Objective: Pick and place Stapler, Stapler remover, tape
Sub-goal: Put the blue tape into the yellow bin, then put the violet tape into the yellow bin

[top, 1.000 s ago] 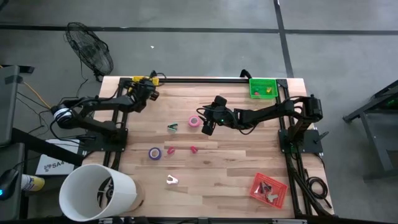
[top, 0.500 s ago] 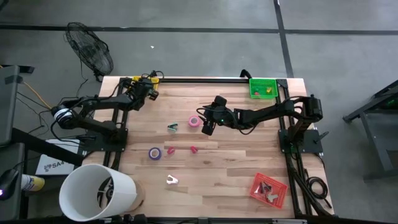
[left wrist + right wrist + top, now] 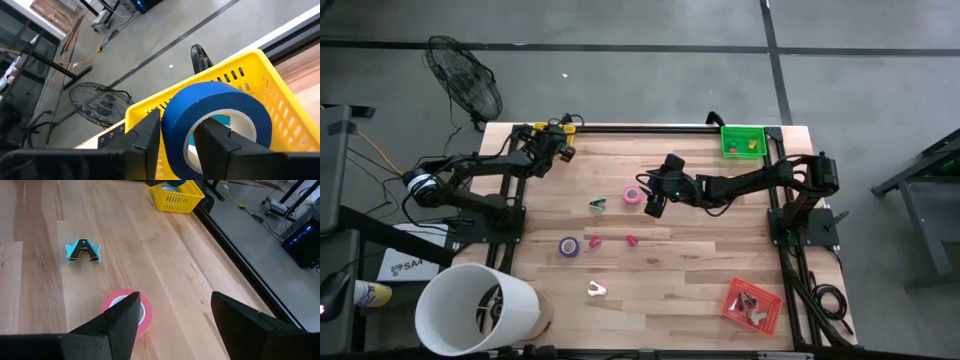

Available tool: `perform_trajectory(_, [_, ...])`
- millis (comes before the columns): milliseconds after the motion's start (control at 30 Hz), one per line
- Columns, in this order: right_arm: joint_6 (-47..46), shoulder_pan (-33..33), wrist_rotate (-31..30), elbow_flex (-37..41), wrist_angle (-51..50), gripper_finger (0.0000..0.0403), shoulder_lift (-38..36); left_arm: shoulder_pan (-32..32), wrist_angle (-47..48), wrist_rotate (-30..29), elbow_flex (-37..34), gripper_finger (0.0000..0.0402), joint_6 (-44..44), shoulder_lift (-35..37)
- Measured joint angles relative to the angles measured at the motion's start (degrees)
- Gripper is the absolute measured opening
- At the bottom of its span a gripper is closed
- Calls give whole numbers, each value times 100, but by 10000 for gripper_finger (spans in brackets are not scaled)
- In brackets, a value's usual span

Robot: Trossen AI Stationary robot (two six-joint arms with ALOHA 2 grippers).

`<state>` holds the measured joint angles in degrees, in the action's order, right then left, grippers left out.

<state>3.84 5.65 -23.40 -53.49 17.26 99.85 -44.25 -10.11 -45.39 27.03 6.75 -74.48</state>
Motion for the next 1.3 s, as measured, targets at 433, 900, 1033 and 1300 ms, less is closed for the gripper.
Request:
perform_trajectory(433, [-44,-2,2,0,-87,236,0,0,4,182,0,212,43,0])
perform_trajectory(900, [-46,-2,2,0,-131,236,0,0,382,218,2,225,-126,172])
perform_trajectory(1033, [-48,-2,2,0,-129,236,0,0,605,613,2,225,-228,347])
perform_trajectory(1300, [-90,-2,4,0,-136,236,0,0,754,1059,4,225,-276,555])
